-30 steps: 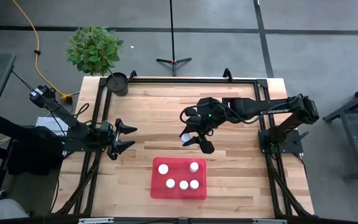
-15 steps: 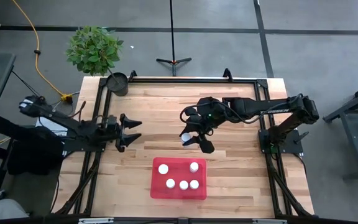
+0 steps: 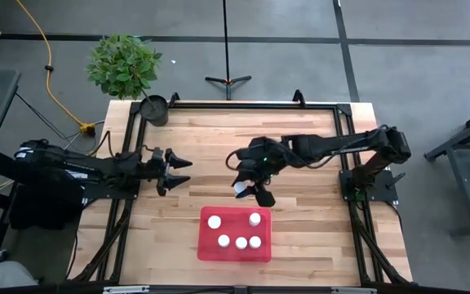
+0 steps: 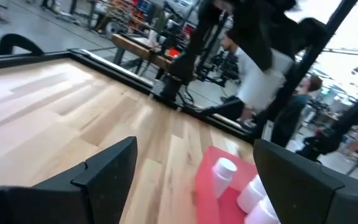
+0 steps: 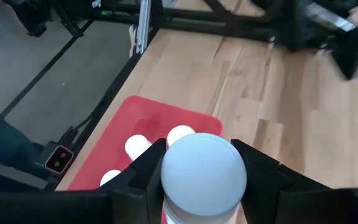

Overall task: Pick and place pill bottles into a basket
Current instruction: Put the white pill bottle into the red bin

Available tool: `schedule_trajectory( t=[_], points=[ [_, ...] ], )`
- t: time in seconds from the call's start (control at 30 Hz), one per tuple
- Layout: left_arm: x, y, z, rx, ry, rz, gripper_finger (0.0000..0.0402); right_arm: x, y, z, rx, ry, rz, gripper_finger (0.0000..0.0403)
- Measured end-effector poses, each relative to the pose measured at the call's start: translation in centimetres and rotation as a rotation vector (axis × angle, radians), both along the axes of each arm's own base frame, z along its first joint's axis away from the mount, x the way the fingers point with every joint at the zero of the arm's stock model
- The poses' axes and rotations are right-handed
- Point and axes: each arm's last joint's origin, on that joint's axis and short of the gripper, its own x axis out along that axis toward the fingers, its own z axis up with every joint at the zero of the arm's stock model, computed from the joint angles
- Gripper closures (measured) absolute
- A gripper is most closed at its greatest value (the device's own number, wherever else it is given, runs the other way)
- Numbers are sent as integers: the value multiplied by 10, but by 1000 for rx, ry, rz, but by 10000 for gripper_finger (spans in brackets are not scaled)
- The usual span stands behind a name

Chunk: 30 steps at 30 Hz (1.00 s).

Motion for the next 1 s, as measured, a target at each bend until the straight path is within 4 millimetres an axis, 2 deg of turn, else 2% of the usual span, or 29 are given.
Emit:
schedule_trajectory(
  t=[0.23,0.37,0.47,0.67,1.0],
  points=[
    [0,8,-6,-2,57,83,48,20,9,-30,6,69,10,260],
    [0,8,-12,-2,118,79,48,25,11,-40,10,97,6,260],
    [0,8,-11,10,122,71,48,26,12,-39,17,87,5,260],
    [1,6,-4,304,96,-2,48,27,13,-38,20,69,8,260],
    [-1,4,-3,379,43,-60,48,26,15,-38,20,70,14,260]
  ],
)
